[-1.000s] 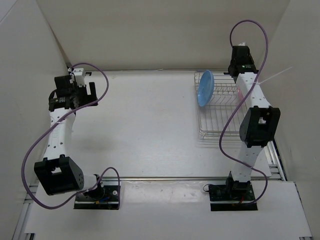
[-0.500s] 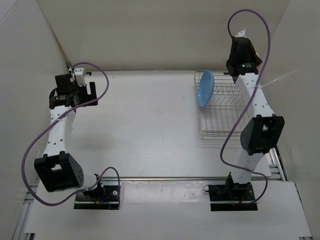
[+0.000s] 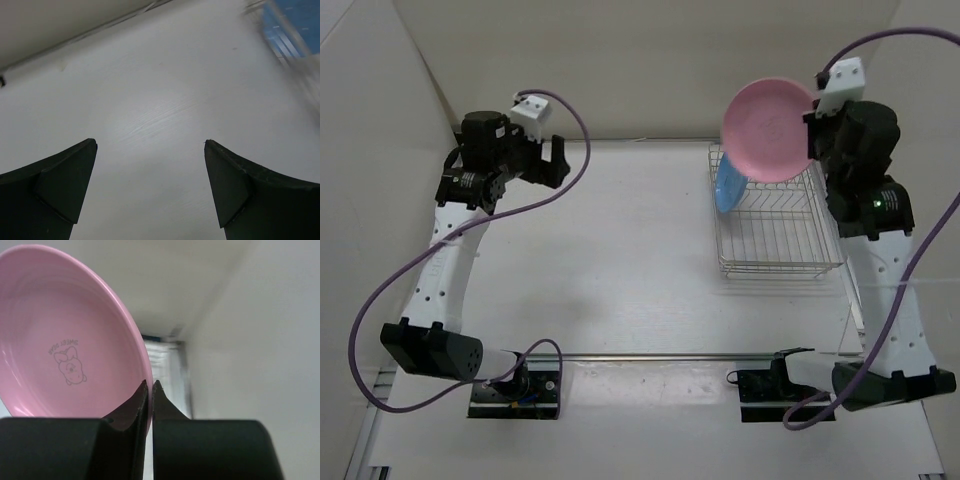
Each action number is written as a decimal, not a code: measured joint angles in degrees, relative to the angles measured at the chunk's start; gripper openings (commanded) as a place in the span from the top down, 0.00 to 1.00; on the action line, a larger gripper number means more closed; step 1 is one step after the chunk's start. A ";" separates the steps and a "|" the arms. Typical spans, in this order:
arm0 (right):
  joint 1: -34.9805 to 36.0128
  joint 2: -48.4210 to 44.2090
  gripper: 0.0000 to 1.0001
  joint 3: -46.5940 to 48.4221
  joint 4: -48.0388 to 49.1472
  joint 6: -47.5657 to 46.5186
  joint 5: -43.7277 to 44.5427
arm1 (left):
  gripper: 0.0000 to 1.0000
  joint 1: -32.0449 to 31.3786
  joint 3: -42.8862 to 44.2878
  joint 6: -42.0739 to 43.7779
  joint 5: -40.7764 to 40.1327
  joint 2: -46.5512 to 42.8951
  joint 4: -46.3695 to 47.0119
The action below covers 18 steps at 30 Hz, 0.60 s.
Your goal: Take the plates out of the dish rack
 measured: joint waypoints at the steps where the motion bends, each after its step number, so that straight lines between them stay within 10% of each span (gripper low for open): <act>1: 0.15 -1.49 0.99 -1.73 -1.14 0.55 -5.86 | 0.00 -2.29 1.97 0.15 1.77 0.33 -0.37; 7: 2.45 -1.77 0.99 -8.55 -8.02 1.90 -28.26 | 0.00 -17.97 11.43 1.31 10.69 5.18 -1.07; 18: 2.43 -0.55 0.99 -10.14 -10.95 2.51 -36.98 | 0.00 -30.80 15.61 2.43 11.96 19.12 -4.37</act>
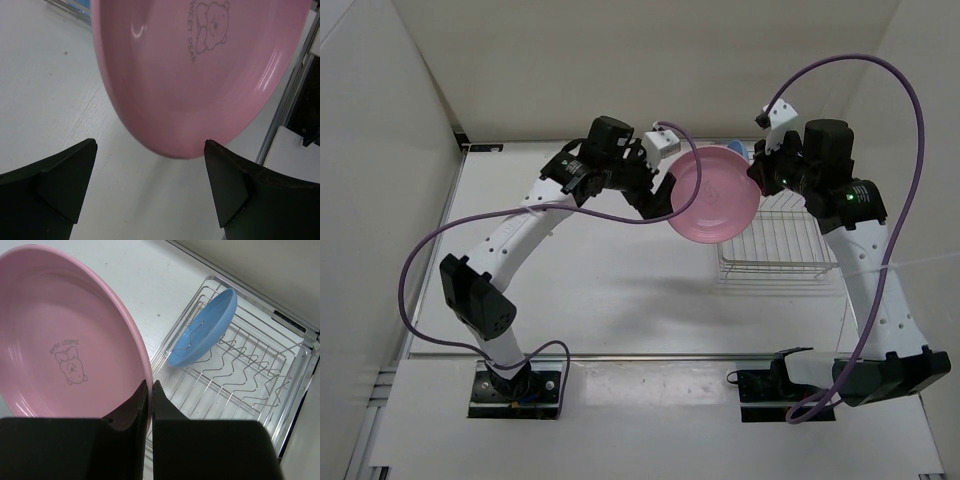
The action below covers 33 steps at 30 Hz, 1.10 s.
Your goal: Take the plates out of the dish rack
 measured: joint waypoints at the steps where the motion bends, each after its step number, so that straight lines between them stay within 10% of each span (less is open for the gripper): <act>1: 0.00 -0.07 0.99 0.00 0.00 0.00 -0.52 | 0.00 -0.48 0.55 0.02 -0.28 0.70 -0.42; 21: 0.00 -1.64 0.99 -0.09 -0.11 0.24 -2.73 | 0.28 -2.62 11.02 0.09 -3.06 4.48 0.02; 27: 0.00 -1.95 0.99 -0.09 -0.11 0.33 -3.26 | 0.50 -2.89 11.02 0.09 -3.54 6.19 -0.55; 33: -0.04 -1.95 0.99 -0.20 -0.13 0.24 -2.69 | 0.45 -2.93 11.02 0.37 -4.33 6.19 -0.52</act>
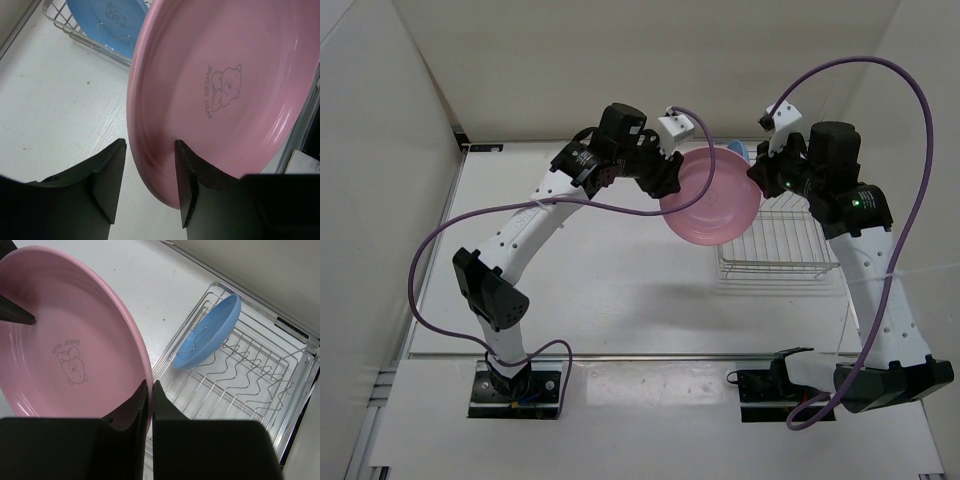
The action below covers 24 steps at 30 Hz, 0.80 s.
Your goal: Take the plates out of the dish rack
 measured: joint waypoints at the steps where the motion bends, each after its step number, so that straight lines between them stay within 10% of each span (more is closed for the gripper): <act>1: -0.02 0.00 0.99 -0.07 0.00 0.00 0.20 | 0.45 0.00 0.00 0.09 -0.22 0.00 0.04; 6: 0.00 0.00 0.99 -0.28 0.02 -0.02 0.63 | 0.50 0.00 0.07 0.11 -1.46 0.00 -0.02; 9: 0.00 0.00 0.99 -0.70 0.11 -0.09 0.87 | 0.89 0.00 0.42 0.17 -1.99 0.00 -0.09; 13: 0.17 -0.20 0.99 -1.84 -1.20 0.15 0.66 | 0.89 0.44 0.83 -1.25 -4.22 -0.11 1.25; 18: 0.11 -0.42 0.67 -2.12 -1.14 0.46 0.13 | 0.89 0.22 0.68 -1.44 -4.79 -0.13 1.75; 19: 0.15 -0.46 0.53 -2.47 -0.68 0.39 0.15 | 0.89 0.26 0.07 -1.40 -4.79 -0.35 2.12; 20: 0.13 -0.61 0.12 -2.99 0.00 0.59 0.35 | 0.89 0.26 -1.09 -1.38 -4.79 -0.74 2.34; 21: 0.09 -0.68 0.00 -3.63 0.48 0.70 0.76 | 0.89 0.26 -2.71 -1.22 -4.79 -1.29 2.38; 24: 0.09 -0.68 0.00 -5.29 1.95 0.42 3.58 | 0.89 1.01 -9.46 -1.09 -3.82 -3.32 2.97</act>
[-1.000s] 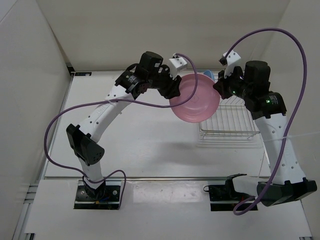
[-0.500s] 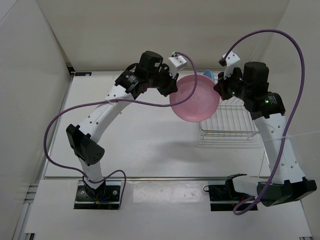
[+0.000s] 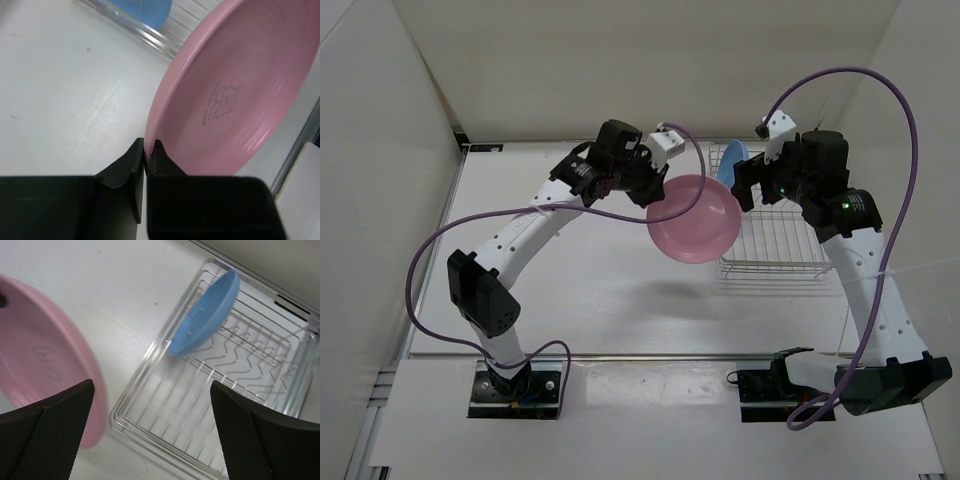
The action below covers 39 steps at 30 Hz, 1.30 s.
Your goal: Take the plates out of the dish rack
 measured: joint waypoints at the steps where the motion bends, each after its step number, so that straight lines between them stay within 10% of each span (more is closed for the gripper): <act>1: 0.02 0.00 0.00 -0.31 0.11 0.33 1.46 | 0.89 0.66 -2.45 -0.09 0.81 -0.70 0.26; 12: -1.29 -0.92 0.00 -1.73 2.78 1.64 7.67 | 0.89 13.92 -31.12 1.27 8.28 -5.97 1.95; 28: -1.29 -1.16 0.00 -1.73 2.73 2.12 7.67 | 0.89 13.97 -29.64 2.99 15.17 12.37 -1.81; 31: -1.29 -1.16 0.00 -1.73 2.73 2.12 7.65 | 0.73 13.77 -28.68 3.02 14.88 12.44 -2.34; 35: -1.29 -1.16 0.00 -1.73 2.73 2.14 7.65 | 0.08 13.62 -28.04 3.45 14.88 12.48 -2.47; 39: -1.29 -1.14 0.00 -1.73 2.73 2.32 7.65 | 0.00 13.62 -28.04 2.99 14.82 12.46 -2.49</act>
